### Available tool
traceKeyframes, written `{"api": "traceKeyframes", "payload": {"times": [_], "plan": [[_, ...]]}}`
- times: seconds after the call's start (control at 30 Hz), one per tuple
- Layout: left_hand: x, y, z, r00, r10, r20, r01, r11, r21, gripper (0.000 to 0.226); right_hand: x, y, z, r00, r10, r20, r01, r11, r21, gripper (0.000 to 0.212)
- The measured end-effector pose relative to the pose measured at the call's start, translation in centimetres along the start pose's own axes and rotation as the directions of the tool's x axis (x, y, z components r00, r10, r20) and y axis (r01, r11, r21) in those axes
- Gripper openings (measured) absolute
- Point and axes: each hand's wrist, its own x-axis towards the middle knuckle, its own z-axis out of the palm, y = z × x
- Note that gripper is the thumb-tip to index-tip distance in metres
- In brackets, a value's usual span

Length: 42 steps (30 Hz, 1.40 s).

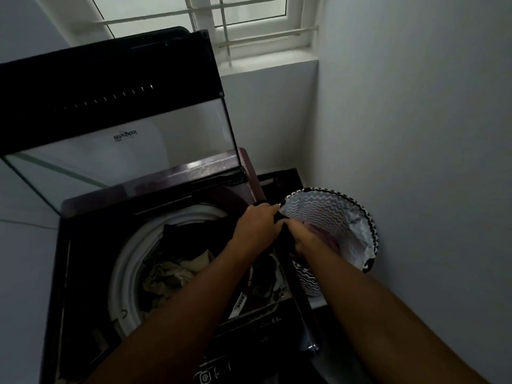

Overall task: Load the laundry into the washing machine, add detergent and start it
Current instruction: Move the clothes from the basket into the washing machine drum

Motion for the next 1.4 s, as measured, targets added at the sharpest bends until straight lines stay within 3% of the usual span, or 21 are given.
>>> {"api": "traceKeyframes", "payload": {"times": [0.13, 0.27, 0.47, 0.67, 0.8, 1.0, 1.2, 1.3, 1.4], "plan": [[-0.2, 0.0, 1.2, 0.991, -0.08, -0.106, 0.074, 0.996, -0.059, 0.052, 0.0, -1.3, -0.3, 0.995, -0.021, -0.097, 0.016, 0.999, -0.051, 0.023], [0.3, 0.4, 1.1, 0.988, -0.127, -0.091, 0.122, 0.991, -0.059, 0.066, 0.0, -2.2, -0.2, 0.98, -0.089, -0.176, 0.105, 0.991, 0.083, 0.025], [0.4, 0.2, 0.0, 0.978, -0.199, -0.063, 0.168, 0.928, -0.333, 0.076, -3.0, -5.7, 1.5, 0.951, -0.199, -0.238, 0.234, 0.963, 0.13, 0.03], [-0.8, -0.6, -1.6, 0.973, -0.192, -0.125, 0.109, 0.87, -0.481, 0.081, -4.5, -7.3, 3.6, 0.96, -0.25, -0.128, 0.264, 0.958, 0.111, 0.041], [-2.4, -1.6, -2.9, 0.947, -0.239, -0.213, 0.106, 0.862, -0.496, 0.078, -7.6, -7.3, 6.7, 0.965, -0.26, -0.039, 0.263, 0.955, 0.141, 0.026], [-5.9, -5.0, -4.5, 0.842, -0.36, -0.402, 0.13, 0.858, -0.496, 0.069, -10.8, -6.2, 12.9, 0.966, -0.243, 0.087, 0.234, 0.967, 0.104, 0.024], [-10.5, -9.5, -6.5, 0.687, -0.501, -0.526, 0.162, 0.812, -0.561, 0.06, -12.2, -2.7, 20.1, 0.944, -0.175, 0.278, 0.165, 0.984, 0.061, 0.026], [-12.9, -12.1, -6.5, 0.653, -0.551, -0.52, 0.234, 0.799, -0.553, 0.057, -12.1, -0.2, 23.2, 0.926, -0.141, 0.349, 0.139, 0.99, 0.031, 0.029], [-14.8, -14.4, -5.6, 0.698, -0.576, -0.427, 0.32, 0.783, -0.533, 0.059, -11.2, 2.5, 24.8, 0.918, -0.094, 0.386, 0.101, 0.995, 0.002, 0.03]]}}
